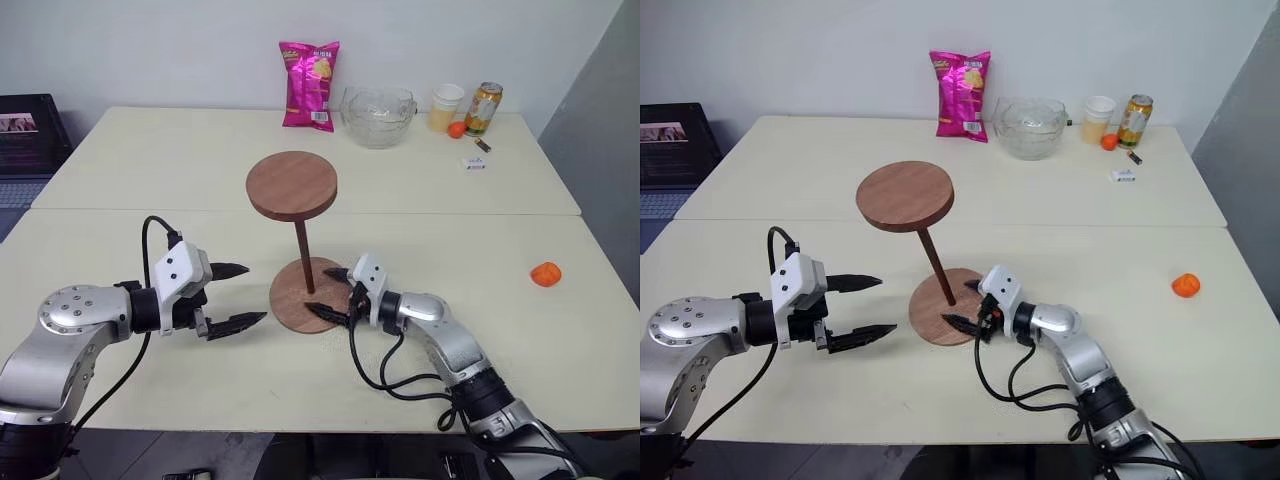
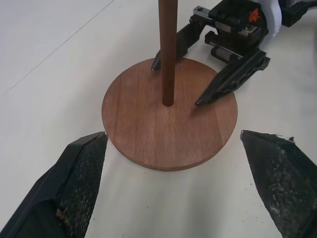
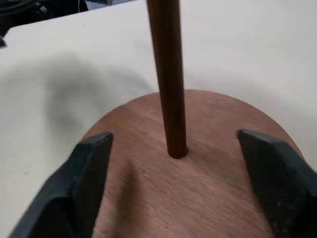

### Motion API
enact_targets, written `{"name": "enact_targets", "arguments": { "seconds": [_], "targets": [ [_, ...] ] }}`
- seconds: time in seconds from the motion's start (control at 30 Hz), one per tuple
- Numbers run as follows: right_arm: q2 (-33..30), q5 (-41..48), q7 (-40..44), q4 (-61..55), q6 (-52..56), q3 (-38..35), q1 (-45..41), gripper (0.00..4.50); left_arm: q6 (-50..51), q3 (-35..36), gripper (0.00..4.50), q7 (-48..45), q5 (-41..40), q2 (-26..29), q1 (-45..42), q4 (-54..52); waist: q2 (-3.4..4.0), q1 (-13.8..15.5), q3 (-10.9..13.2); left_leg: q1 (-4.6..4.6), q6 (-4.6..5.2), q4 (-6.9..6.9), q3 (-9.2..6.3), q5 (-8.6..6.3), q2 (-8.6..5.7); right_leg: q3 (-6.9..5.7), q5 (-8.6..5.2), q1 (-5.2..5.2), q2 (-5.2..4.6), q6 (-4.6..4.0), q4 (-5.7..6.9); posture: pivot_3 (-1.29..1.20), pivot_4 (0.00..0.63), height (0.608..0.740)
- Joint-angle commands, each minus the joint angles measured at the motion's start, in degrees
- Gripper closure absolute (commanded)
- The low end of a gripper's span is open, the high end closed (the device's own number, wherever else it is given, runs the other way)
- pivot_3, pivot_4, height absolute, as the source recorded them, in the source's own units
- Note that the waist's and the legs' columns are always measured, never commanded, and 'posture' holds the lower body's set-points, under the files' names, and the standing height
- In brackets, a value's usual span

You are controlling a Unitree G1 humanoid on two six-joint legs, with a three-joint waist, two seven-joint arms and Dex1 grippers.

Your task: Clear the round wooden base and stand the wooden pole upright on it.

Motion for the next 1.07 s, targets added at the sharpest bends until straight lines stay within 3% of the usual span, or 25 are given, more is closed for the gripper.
{"name": "enact_targets", "arguments": {
  "seconds": [0.03,0.3,0.5,0.6,0.87,1.07],
  "targets": [
    [-0.6,1.1,1.2,-3.7,0.4,-0.8,0.3,0.07,-1.5,0.8,0.0,-0.2,-0.1,0.4,0.2,-1.0,0.0,0.0,0.0,0.01,0.0,0.0,0.0,0.0,0.0,0.0,0.0,0.0,0.01,0.01,0.02,0.0,0.15,0.74],
    [-5.7,2.0,2.9,-9.6,5.4,-2.5,-0.1,0.07,-2.4,2.1,0.0,0.7,0.4,0.8,0.8,-0.7,0.0,0.1,0.0,0.01,-0.01,0.06,0.0,0.01,0.0,0.01,0.05,0.02,0.03,0.08,0.04,0.0,0.15,0.74],
    [-13.9,4.4,6.8,-14.7,8.8,-6.5,-0.3,0.07,0.0,2.5,0.0,3.8,3.6,3.7,2.1,-1.5,-0.02,0.3,0.0,0.01,0.0,0.08,0.0,0.01,-0.02,0.01,0.05,0.03,0.03,0.09,0.04,0.0,0.15,0.74],
    [-22.1,8.5,12.2,-18.3,11.3,-12.4,-0.8,0.07,-0.1,4.1,0.0,3.2,4.5,5.7,4.4,-2.5,0.01,0.3,0.1,0.01,0.0,0.08,0.0,0.01,-0.01,0.01,0.05,0.02,0.05,0.09,0.06,0.0,0.15,0.74],
    [-34.2,16.5,20.2,-23.3,16.6,-19.5,1.3,0.07,-0.2,6.1,0.0,2.7,2.9,5.5,4.5,-1.1,0.0,0.4,0.2,0.03,0.01,0.08,-0.01,0.01,0.01,-0.02,0.05,0.05,0.08,0.09,0.11,0.0,0.15,0.74],
    [-36.8,17.9,21.2,-24.6,17.3,-19.5,2.3,0.07,-1.3,5.0,0.0,0.7,2.2,5.4,2.9,0.8,0.0,0.4,0.2,0.03,0.02,0.16,0.01,0.01,0.01,-0.01,0.06,0.09,0.08,0.09,0.12,0.0,0.15,0.74]
  ]
}}
